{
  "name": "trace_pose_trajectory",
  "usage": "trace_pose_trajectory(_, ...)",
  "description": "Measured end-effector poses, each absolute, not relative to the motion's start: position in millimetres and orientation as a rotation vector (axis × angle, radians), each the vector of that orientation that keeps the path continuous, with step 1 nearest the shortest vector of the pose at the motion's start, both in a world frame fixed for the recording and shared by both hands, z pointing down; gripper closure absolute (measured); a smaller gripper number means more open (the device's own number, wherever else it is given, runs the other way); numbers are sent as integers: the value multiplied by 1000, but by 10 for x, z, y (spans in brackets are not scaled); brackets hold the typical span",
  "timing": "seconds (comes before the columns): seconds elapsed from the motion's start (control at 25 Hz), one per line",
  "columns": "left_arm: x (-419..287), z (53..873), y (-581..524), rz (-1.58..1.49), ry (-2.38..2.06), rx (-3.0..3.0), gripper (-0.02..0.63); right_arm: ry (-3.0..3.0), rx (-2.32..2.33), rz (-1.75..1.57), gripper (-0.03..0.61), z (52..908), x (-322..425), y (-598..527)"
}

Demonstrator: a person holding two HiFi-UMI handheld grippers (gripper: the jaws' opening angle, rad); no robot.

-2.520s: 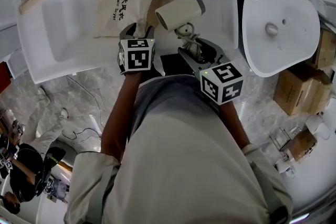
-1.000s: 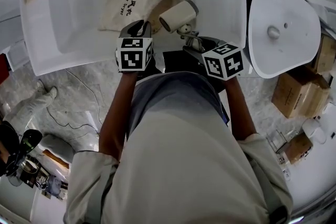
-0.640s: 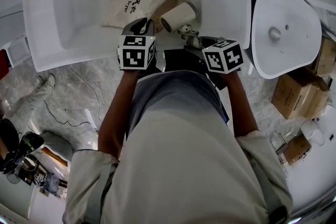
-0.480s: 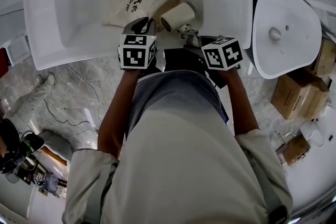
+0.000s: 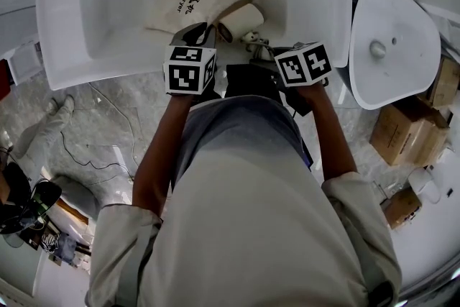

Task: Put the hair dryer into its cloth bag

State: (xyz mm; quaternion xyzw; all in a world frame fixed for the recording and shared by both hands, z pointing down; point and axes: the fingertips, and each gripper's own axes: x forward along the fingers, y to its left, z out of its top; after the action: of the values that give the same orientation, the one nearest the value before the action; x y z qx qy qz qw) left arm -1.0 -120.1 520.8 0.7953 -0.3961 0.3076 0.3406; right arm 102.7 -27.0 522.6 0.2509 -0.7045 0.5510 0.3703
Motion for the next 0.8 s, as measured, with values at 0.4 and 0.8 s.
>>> trace_pose_trajectory(0.4,-36,5140,-1146,789,-1028,2086,555,-1793,634,1471,339,5208,1022,-283)
trace_pose_trajectory(0.8,-7,5095,-1134,778,-1035,2096,557,-1788,563,1468,337,5186,942,-296)
